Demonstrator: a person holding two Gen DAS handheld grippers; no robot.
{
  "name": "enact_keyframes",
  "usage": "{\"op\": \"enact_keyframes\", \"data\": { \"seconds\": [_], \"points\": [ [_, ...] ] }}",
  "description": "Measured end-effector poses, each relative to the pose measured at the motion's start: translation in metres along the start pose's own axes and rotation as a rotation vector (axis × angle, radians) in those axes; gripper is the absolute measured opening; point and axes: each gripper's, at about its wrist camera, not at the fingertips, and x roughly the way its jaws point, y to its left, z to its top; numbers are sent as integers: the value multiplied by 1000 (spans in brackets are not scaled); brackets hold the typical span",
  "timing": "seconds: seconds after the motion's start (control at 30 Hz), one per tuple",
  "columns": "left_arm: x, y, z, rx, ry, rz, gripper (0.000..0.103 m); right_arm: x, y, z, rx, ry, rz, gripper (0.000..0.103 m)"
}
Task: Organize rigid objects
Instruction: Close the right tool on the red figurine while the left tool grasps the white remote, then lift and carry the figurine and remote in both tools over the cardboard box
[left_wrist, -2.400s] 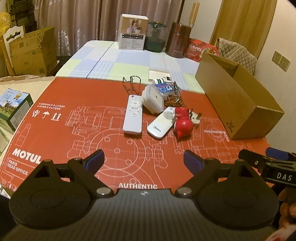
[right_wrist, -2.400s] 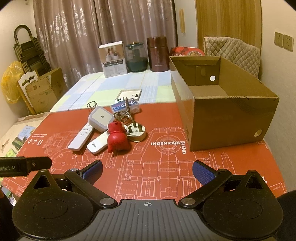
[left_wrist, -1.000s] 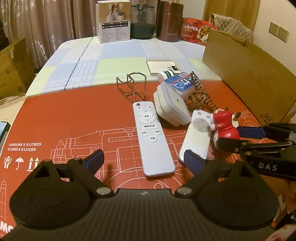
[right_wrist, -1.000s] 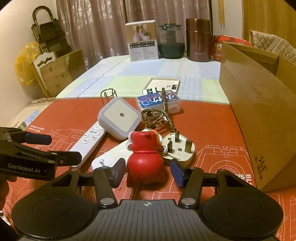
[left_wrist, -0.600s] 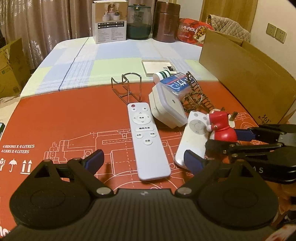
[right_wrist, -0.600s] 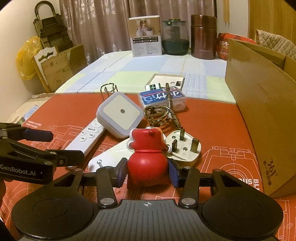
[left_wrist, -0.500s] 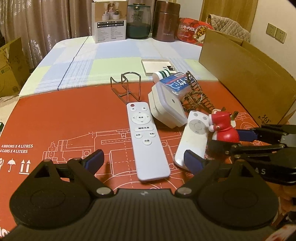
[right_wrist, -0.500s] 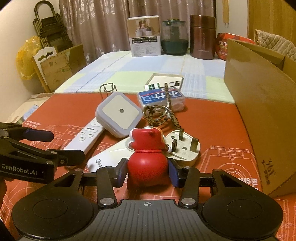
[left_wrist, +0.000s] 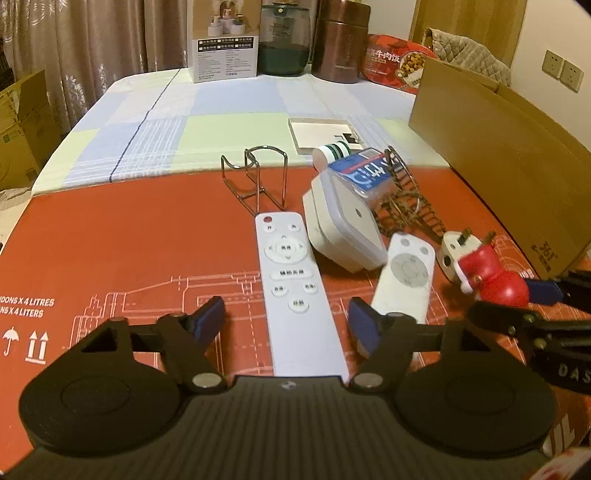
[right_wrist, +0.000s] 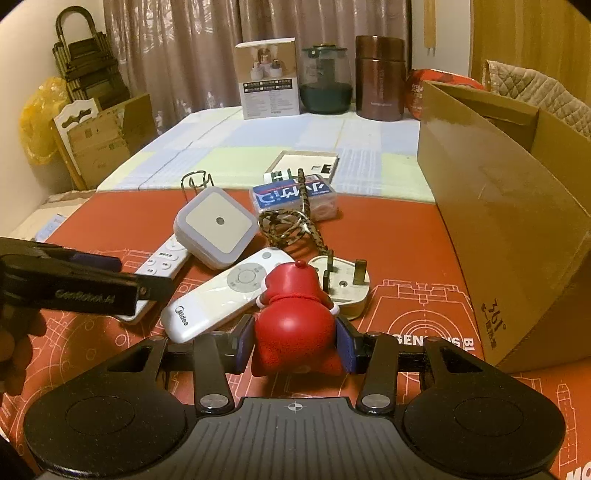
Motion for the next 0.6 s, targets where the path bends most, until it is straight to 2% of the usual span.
{"op": "enact_keyframes", "data": {
  "seconds": [0.1, 0.13, 0.27, 0.33, 0.47, 0.6],
  "points": [
    [8, -1, 3, 2, 10, -5, 61, 0, 0, 1, 1, -1, -1, 43],
    [11, -2, 4, 5, 16, -7, 54, 0, 0, 1, 0, 0, 0, 43],
    [15, -8, 7, 31, 10, 14, 45, -2, -1, 1, -1, -5, 5, 43],
    [15, -10, 7, 48, 11, 22, 37, -4, -2, 1, 0, -7, 5, 43],
    [13, -11, 4, 73, 22, 33, 34, -8, -1, 1, -3, -10, 4, 43],
    [6, -7, 0, 44, 40, 41, 33, -14, 0, 2, -14, -19, 3, 43]
  ]
}}
